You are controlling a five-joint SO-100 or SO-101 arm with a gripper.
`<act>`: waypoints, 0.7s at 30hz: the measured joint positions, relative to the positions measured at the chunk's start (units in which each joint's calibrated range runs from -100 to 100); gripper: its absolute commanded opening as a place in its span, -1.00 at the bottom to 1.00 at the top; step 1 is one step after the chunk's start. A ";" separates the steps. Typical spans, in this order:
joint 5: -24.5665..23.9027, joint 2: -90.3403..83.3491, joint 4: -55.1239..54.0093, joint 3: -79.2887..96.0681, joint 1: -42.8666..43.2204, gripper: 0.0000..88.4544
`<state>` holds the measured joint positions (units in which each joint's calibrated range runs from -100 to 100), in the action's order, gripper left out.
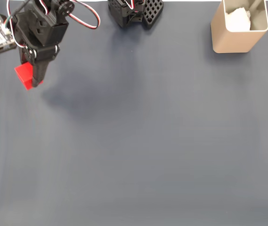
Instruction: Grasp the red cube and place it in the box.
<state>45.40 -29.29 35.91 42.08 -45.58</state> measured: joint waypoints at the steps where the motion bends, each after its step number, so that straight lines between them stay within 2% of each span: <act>1: 0.24 0.00 0.16 -0.18 0.90 -0.96; 21: 2.54 -7.85 1.71 -0.55 24.20 -1.00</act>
<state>47.94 -37.14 37.61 41.53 -21.38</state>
